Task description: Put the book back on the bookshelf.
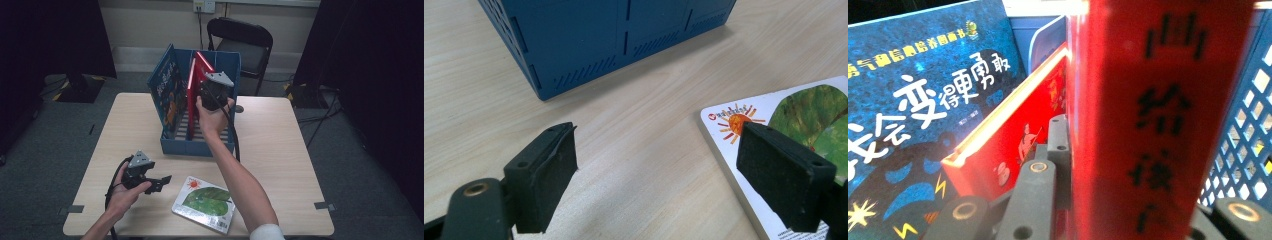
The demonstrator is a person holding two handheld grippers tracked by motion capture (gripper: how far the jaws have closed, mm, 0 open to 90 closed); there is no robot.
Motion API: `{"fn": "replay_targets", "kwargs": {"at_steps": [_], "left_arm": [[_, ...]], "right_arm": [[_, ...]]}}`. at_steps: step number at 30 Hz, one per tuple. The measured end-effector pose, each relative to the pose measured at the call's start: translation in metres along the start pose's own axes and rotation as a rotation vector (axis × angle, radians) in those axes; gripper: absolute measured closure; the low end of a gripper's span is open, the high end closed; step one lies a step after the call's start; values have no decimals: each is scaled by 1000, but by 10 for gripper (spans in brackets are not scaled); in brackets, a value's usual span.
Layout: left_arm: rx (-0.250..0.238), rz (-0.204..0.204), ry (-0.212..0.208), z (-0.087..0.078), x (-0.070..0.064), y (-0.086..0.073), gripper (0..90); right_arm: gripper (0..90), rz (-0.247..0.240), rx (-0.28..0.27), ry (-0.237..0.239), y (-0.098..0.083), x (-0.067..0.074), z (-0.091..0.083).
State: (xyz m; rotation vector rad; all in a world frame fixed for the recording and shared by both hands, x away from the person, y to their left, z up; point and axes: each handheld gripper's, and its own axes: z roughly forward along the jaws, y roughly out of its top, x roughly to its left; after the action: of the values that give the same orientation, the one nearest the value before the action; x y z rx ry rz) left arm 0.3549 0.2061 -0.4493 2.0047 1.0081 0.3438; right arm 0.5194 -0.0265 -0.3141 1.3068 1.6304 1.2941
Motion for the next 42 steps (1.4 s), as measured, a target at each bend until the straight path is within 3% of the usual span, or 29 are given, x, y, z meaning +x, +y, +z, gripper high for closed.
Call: {"fn": "replay_targets", "kwargs": {"at_steps": [9, 23, 33, 42], "left_arm": [[2, 0, -4, 0, 0, 0, 162], [9, 6, -6, 2, -1, 0, 162], [10, 11, -9, 2, -1, 0, 163], [13, 16, -6, 2, -2, 0, 163]], "right_arm": [[805, 15, 14, -35, -9, 0, 14], [805, -6, -4, -58, -26, 4, 28], [804, 0, 12, -49, -45, 2, 30], [794, -4, 30, -27, -45, -1, 25]]}}
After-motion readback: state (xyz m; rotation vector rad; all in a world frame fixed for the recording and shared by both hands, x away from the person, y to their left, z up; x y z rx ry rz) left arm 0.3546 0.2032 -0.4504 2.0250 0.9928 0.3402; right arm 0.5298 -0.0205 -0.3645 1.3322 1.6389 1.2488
